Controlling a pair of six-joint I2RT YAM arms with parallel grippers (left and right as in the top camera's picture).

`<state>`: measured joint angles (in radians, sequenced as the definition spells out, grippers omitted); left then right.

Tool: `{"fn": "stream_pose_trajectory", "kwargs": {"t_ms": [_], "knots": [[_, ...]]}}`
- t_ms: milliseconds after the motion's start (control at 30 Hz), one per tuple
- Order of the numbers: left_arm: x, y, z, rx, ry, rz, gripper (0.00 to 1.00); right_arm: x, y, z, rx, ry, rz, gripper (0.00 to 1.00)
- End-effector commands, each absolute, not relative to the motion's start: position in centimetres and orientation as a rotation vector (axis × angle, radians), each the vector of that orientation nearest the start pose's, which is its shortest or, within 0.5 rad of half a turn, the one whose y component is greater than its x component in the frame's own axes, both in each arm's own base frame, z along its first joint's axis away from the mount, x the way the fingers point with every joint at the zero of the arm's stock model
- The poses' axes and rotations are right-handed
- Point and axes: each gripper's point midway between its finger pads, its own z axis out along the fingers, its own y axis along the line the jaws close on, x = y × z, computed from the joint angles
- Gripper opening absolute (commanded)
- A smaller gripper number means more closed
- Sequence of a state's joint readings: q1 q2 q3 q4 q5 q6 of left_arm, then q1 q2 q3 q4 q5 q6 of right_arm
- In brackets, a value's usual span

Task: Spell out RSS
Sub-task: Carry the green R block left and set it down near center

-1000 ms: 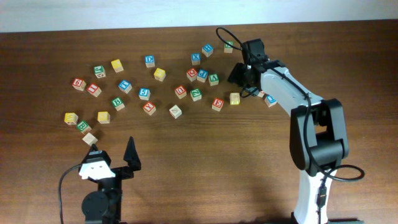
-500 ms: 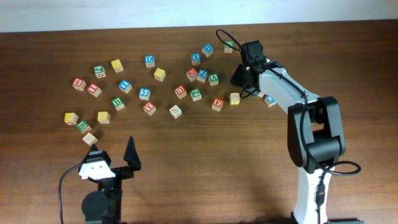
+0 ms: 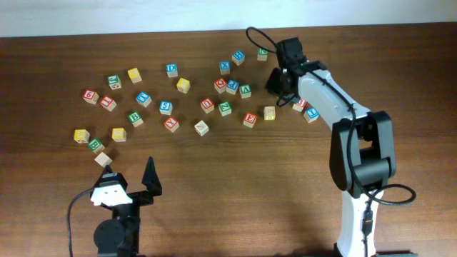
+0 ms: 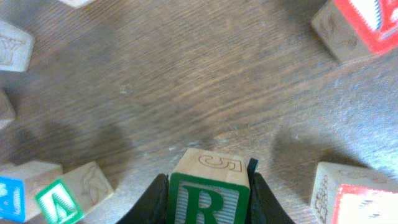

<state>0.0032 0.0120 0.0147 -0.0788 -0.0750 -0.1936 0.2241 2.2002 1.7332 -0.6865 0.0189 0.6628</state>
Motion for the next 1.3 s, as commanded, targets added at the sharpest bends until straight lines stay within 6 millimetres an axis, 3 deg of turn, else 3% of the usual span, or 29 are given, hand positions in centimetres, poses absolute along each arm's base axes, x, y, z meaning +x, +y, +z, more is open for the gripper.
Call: {"fn": "stream_pose_trajectory", "kwargs": {"t_ms": [0, 133, 233, 367, 433, 533, 800, 900, 1000, 1267], "knots": [[24.6, 1.3, 15.7, -0.202, 1.636, -0.075, 0.99, 52.2, 11.6, 8.2, 0.494, 2.667, 0.207, 0.15], [24.6, 1.3, 15.7, -0.203, 1.636, -0.074, 0.99, 50.8, 14.0, 15.9, 0.243, 2.723, 0.261, 0.06], [24.6, 1.3, 15.7, -0.202, 1.636, -0.075, 0.99, 47.7, 15.6, 21.0, 0.086, 2.754, 0.245, 0.04], [24.6, 1.3, 15.7, -0.202, 1.636, -0.075, 0.99, 44.2, 18.0, 22.7, -0.007, 2.803, 0.248, 0.05], [24.6, 1.3, 15.7, -0.203, 1.636, -0.074, 0.99, 41.6, 19.1, 22.3, -0.068, 2.877, 0.223, 0.04], [24.6, 1.3, 15.7, -0.202, 1.636, -0.075, 0.99, 39.6, 20.3, 22.0, -0.13, 2.929, 0.203, 0.04], [24.6, 1.3, 15.7, -0.202, 1.636, -0.075, 0.99, 37.0, 22.8, 22.0, -0.252, 2.938, 0.143, 0.04], [24.6, 1.3, 15.7, -0.202, 1.636, -0.075, 1.0, 35.9, 26.3, 21.8, -0.372, 2.83, 0.123, 0.04], [24.6, 1.3, 15.7, -0.203, 1.636, -0.074, 0.99, 34.1, 28.8, 18.5, -0.346, 2.831, 0.164, 0.04], [24.6, 1.3, 15.7, -0.203, 1.636, -0.074, 0.99, 30.1, 30.1, 8.3, -0.338, 2.963, 0.15, 0.04]]}}
